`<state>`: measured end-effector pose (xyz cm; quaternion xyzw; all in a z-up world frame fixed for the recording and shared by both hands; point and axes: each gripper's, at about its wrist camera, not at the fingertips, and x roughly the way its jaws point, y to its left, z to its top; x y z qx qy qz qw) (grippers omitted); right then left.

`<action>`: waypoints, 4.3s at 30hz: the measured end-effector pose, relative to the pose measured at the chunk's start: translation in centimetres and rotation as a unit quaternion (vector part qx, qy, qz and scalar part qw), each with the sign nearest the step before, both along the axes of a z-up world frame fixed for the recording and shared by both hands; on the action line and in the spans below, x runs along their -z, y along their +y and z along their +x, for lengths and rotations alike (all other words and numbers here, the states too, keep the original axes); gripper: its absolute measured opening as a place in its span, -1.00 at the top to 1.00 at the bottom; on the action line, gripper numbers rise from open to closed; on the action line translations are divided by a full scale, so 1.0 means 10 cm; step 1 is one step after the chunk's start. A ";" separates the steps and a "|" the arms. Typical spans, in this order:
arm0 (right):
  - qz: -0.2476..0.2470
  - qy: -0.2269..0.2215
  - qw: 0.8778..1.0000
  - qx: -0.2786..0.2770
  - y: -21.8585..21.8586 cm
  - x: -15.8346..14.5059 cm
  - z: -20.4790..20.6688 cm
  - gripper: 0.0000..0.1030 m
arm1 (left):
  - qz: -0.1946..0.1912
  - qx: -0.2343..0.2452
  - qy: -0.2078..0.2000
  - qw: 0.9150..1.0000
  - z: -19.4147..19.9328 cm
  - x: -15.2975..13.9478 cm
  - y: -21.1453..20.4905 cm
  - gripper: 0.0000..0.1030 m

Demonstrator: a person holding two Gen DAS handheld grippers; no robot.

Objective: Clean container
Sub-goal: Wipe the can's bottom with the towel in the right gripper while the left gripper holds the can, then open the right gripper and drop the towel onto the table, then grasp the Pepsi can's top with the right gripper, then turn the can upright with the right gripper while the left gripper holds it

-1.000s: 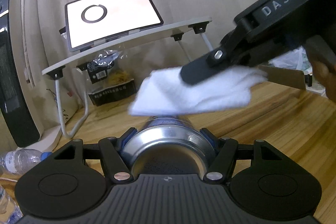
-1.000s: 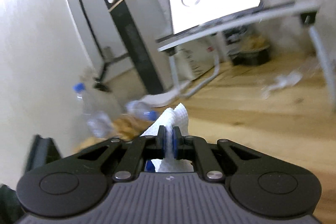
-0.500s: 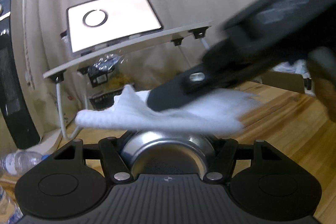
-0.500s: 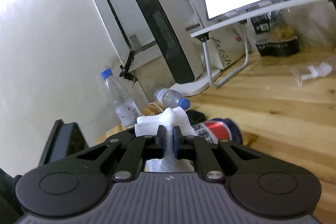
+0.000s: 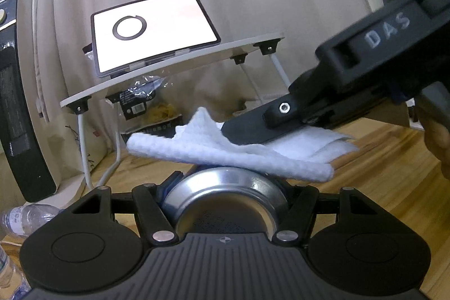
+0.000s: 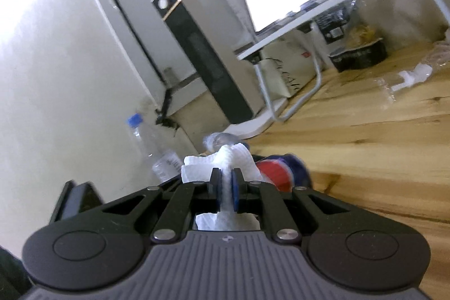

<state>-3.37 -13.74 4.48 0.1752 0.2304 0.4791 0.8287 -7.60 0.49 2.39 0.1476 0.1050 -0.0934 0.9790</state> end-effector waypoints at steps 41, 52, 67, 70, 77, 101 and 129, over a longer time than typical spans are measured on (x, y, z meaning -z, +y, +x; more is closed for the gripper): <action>-0.016 -0.028 0.999 0.033 0.01 -0.14 0.26 0.75 | 0.011 0.016 -0.038 0.999 -0.07 0.01 -0.08 -0.31; 0.010 0.012 1.000 0.009 -0.10 -0.06 0.07 0.75 | -0.058 0.008 -0.023 0.998 -0.01 -0.03 0.16 -0.31; -0.215 -0.019 0.958 0.189 -0.26 0.26 0.91 0.65 | -0.064 0.017 -0.034 0.997 -0.07 -0.04 0.18 -0.31; -0.230 0.011 0.949 0.214 -0.39 0.38 1.02 0.65 | -0.062 0.017 -0.033 0.997 -0.07 -0.04 0.18 -0.31; -0.150 0.025 0.957 0.245 -0.70 0.24 0.92 -0.34 | -0.055 0.016 -0.033 0.998 -0.09 -0.03 0.15 -0.31; 0.150 0.236 0.960 0.008 -0.29 0.59 0.72 -0.60 | -0.057 0.034 -0.034 0.997 -0.09 -0.04 0.16 -0.31; -0.146 -0.182 0.970 0.068 0.36 -0.22 -0.14 -0.40 | -0.026 -0.022 0.001 0.999 0.06 -0.01 0.07 -0.62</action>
